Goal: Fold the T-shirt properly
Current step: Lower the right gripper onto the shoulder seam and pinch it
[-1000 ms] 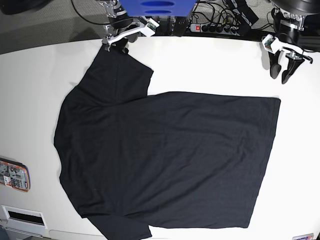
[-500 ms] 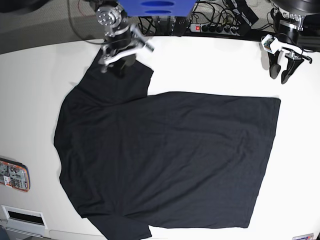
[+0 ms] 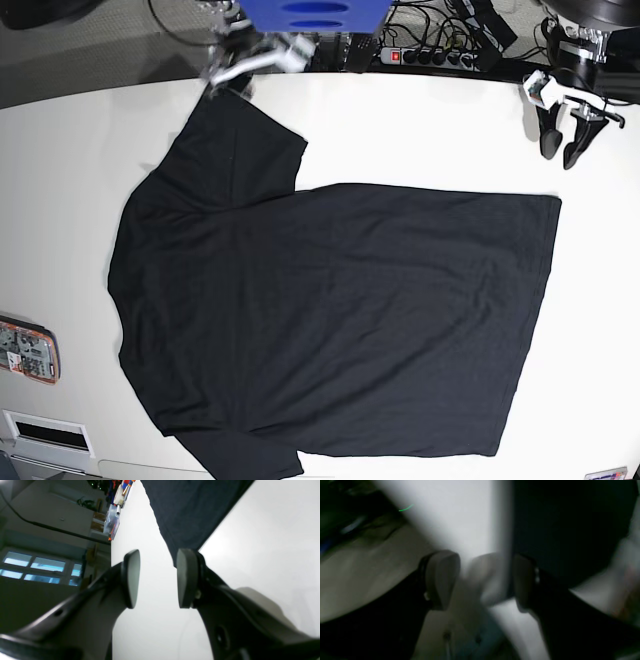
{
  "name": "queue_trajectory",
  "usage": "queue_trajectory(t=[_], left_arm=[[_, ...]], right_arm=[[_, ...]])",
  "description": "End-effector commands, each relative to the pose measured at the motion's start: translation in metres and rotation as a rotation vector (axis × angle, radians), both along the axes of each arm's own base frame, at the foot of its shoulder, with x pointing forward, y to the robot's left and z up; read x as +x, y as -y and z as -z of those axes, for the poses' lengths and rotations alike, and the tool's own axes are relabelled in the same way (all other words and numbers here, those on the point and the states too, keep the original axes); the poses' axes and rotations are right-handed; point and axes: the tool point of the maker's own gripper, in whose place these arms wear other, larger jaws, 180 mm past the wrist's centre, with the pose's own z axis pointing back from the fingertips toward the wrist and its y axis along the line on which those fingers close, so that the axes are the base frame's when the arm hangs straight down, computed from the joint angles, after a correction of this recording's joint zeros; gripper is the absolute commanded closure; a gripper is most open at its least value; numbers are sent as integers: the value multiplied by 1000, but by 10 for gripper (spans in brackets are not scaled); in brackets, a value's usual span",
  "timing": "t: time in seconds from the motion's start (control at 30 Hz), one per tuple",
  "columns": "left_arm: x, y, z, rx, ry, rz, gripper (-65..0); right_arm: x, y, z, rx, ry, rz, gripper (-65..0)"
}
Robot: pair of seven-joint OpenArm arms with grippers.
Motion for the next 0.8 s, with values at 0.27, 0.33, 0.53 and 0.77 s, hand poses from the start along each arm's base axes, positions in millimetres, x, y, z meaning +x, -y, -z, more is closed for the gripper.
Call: queue_trajectory(t=[0.27,0.33,0.53,0.77], left_arm=[[2,-2,-11,16,35,14,-242],[3,-2,-11,16,37,14,-242],[3,-2,-11,15,36,13,-242],[9,-3,-13,17,51,13,-242]], right_arm=[[17,12,-16,-157,117,-139,-364],[14,11,-19,-152,115,-139,-364],[6,4,-19,-135,102,-153,-364],[17,-7,-29,-178,174,-226,-364]])
